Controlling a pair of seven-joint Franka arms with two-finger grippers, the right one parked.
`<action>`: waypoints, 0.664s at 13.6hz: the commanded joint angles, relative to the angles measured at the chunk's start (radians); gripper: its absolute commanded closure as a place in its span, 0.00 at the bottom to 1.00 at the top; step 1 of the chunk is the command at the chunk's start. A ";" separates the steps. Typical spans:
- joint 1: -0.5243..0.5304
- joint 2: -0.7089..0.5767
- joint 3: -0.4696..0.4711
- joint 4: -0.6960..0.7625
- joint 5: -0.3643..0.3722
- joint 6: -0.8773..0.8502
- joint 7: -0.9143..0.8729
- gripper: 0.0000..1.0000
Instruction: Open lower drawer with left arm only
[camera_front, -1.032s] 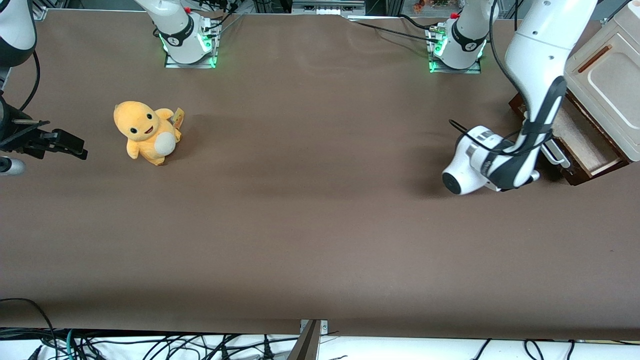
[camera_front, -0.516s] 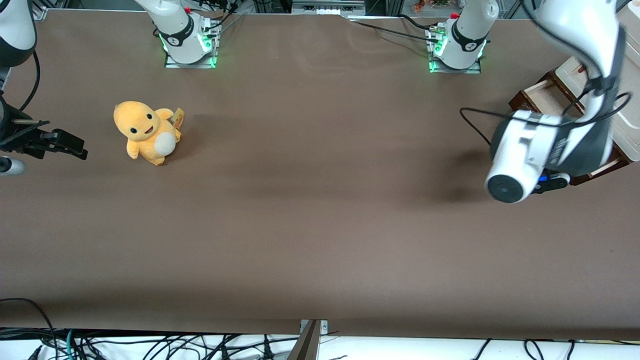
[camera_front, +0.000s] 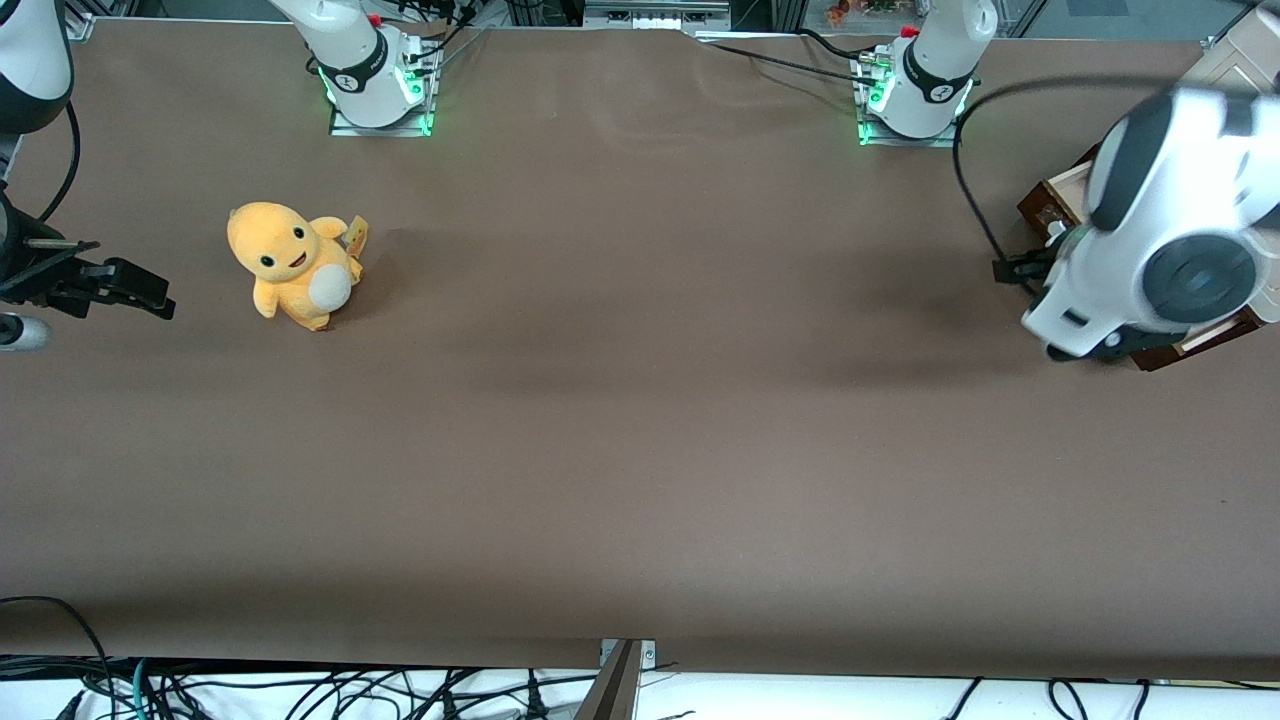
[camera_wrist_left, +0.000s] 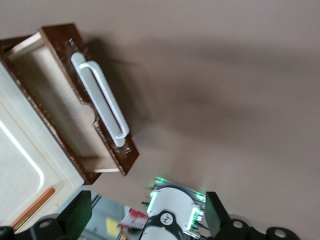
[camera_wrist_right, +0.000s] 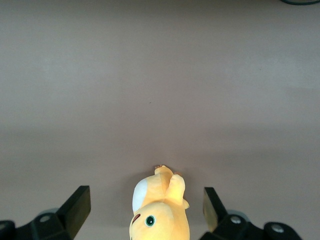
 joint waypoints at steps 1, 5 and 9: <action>0.091 -0.034 0.002 0.074 -0.141 0.026 0.146 0.00; 0.124 -0.131 0.011 0.022 -0.193 0.145 0.241 0.00; -0.020 -0.304 0.167 -0.237 -0.264 0.374 0.261 0.00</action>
